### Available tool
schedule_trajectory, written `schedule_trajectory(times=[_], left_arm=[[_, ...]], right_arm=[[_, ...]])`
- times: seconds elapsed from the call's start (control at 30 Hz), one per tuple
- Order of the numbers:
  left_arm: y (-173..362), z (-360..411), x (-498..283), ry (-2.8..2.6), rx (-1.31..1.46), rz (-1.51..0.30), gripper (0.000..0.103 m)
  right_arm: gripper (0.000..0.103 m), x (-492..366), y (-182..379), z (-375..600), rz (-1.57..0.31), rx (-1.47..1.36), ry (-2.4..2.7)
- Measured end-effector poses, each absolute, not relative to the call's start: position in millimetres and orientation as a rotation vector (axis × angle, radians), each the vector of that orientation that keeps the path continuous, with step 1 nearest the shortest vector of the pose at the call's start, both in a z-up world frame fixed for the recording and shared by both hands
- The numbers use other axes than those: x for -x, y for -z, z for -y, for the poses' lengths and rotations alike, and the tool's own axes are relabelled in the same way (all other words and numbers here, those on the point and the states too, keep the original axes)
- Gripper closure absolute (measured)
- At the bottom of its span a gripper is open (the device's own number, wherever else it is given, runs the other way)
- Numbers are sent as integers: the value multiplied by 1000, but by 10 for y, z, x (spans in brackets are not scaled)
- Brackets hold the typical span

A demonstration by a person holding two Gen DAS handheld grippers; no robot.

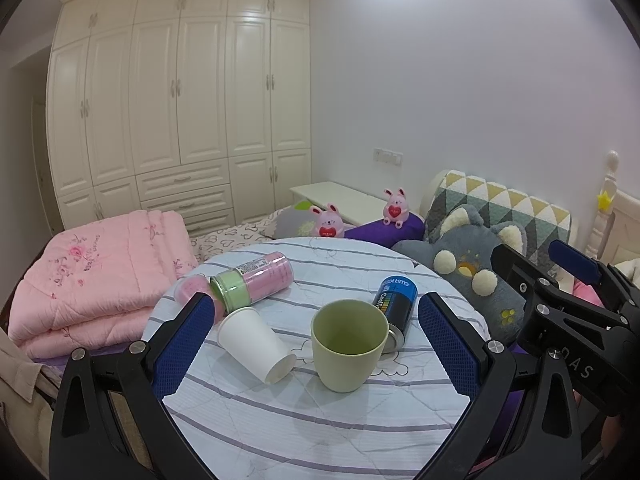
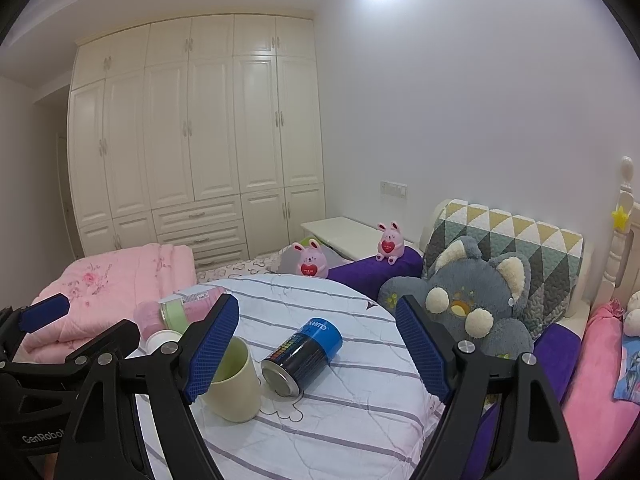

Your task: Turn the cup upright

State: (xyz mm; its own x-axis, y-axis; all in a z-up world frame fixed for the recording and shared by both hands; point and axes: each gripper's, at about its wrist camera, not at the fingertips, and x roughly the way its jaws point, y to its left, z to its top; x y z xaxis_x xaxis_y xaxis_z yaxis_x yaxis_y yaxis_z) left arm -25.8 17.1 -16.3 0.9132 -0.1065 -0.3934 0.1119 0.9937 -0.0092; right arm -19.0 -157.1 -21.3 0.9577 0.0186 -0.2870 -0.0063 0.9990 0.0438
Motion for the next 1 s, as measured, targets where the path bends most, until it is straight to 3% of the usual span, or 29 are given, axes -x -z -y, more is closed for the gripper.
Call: schedule_trajectory(times=[1.0], left_arm=[[210,-191,208,109,-14,-413,0]], right_arm=[[21,92,270,1577,-324,-41,-18]])
